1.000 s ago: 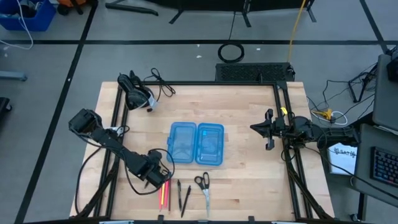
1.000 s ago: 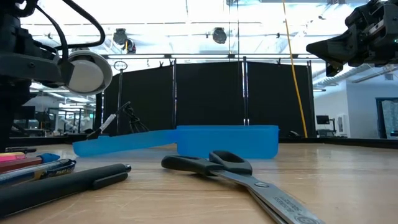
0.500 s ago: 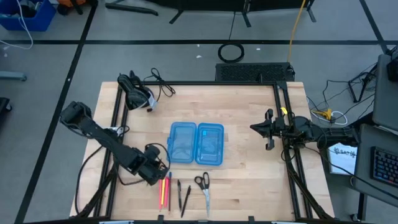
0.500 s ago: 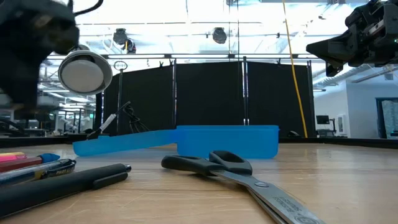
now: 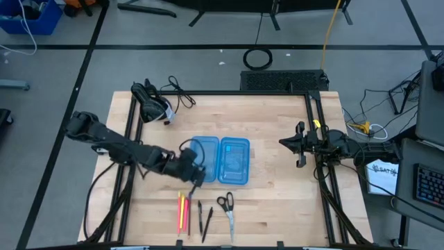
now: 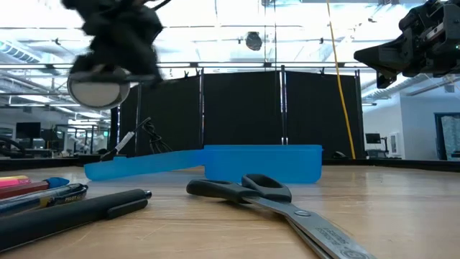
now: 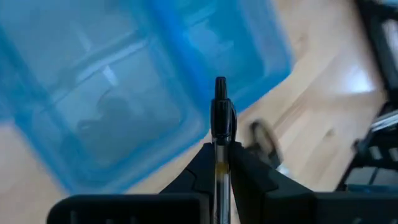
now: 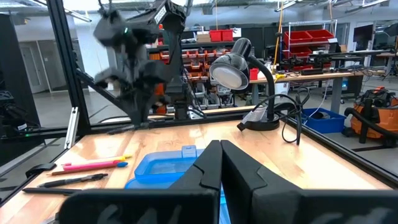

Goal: Pick & place school supplies into a supply box
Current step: Put the left transparent black pen into the supply box

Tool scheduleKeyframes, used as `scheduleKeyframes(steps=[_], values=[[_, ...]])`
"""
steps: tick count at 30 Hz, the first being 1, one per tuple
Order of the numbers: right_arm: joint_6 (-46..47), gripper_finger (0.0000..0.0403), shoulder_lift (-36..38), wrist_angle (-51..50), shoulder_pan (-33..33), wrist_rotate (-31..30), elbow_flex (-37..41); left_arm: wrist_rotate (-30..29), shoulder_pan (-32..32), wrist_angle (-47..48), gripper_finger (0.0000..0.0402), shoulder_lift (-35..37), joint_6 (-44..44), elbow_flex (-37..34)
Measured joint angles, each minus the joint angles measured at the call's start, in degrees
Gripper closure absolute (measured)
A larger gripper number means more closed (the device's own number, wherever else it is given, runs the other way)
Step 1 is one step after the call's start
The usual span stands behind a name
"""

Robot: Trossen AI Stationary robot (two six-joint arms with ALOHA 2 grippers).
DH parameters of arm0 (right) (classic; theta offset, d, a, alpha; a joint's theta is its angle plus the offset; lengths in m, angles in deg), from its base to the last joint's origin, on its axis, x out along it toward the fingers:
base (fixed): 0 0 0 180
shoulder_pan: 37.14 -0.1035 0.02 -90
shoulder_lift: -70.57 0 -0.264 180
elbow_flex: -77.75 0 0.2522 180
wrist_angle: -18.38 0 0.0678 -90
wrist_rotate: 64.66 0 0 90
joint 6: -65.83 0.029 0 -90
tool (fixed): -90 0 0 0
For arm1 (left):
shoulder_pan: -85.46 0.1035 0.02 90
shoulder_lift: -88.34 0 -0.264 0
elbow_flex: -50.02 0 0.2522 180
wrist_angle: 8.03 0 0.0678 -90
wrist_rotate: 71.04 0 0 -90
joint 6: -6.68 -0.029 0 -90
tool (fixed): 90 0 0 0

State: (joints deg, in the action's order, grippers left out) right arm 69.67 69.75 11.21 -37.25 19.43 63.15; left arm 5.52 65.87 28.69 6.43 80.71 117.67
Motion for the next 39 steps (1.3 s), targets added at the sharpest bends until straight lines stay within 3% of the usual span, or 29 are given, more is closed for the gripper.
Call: scheduleKeyframes(steps=[10, 23, 39], values=[[0.0, 0.0403, 0.0, 0.0, 0.0, 0.1, 0.0, -1.8, 6.9, 3.2, 0.0366, -3.1, -11.0, 13.1], [1.0, 0.0403, -1.8, 0.4, 0.0, 0.1, 0.0, -1.5, 12.8, 6.8, 0.0367, -21.9, -8.1, 28.3], [1.1, 0.0403, -2.6, 0.1, 0.0, 0.2, 0.0, -2.4, 17.2, 8.9, 0.0367, -28.4, -1.8, 29.8]])
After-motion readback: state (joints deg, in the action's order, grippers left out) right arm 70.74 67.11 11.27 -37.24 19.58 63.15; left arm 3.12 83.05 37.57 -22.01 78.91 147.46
